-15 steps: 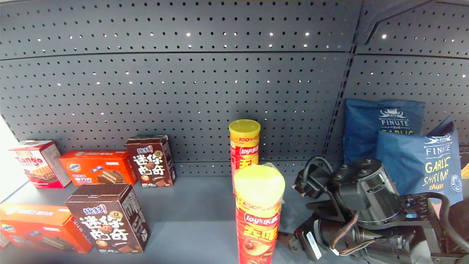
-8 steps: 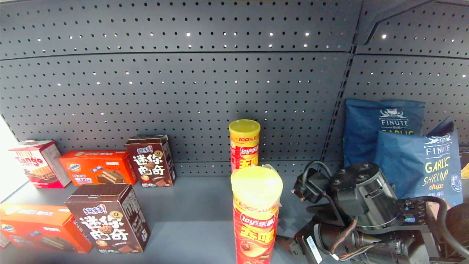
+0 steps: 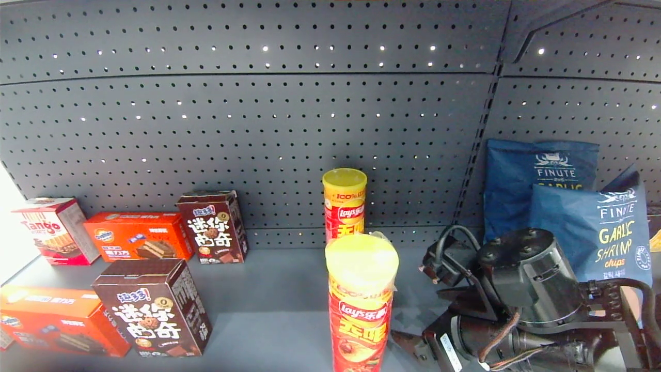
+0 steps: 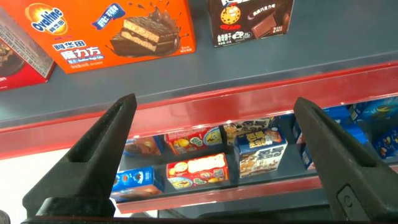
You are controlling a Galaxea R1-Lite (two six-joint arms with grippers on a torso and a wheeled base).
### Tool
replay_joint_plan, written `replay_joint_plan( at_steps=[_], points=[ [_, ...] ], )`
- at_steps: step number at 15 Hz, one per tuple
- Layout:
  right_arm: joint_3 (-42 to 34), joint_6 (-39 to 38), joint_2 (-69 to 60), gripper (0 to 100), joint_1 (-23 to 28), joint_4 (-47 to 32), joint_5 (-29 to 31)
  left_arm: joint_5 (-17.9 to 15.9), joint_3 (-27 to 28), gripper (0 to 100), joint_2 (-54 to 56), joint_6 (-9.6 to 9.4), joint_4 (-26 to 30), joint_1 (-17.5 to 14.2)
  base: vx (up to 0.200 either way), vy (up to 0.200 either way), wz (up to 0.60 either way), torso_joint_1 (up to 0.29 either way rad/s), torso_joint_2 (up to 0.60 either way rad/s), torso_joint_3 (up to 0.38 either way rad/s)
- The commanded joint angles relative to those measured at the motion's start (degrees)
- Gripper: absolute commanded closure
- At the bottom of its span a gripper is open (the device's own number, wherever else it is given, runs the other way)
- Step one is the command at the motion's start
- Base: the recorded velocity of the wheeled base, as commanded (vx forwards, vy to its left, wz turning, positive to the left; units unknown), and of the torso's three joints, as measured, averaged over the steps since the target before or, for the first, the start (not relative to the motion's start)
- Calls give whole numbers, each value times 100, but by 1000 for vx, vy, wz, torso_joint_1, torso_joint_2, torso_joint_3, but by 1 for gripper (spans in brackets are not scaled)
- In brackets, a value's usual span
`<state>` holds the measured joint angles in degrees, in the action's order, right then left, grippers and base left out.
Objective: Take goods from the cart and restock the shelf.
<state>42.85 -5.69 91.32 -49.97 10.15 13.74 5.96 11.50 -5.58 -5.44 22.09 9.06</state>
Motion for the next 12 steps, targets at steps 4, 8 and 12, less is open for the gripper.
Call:
replay_joint_plan(
  at_steps=[4, 8, 12],
  points=[
    [48, -2, 88, 0, -110, 4, 6, 2, 2, 0, -13, -1, -3, 0, 0, 0, 0, 0, 0, 0],
    [92, -2, 193, 0, -127, 4, -3, 2, 2, 0, -13, 8, -3, 0, 0, 0, 0, 0, 0, 0],
    [127, -2, 246, 0, -189, 4, -3, 2, 2, 0, -13, 8, 6, 0, 0, 0, 0, 0, 0, 0]
  ],
)
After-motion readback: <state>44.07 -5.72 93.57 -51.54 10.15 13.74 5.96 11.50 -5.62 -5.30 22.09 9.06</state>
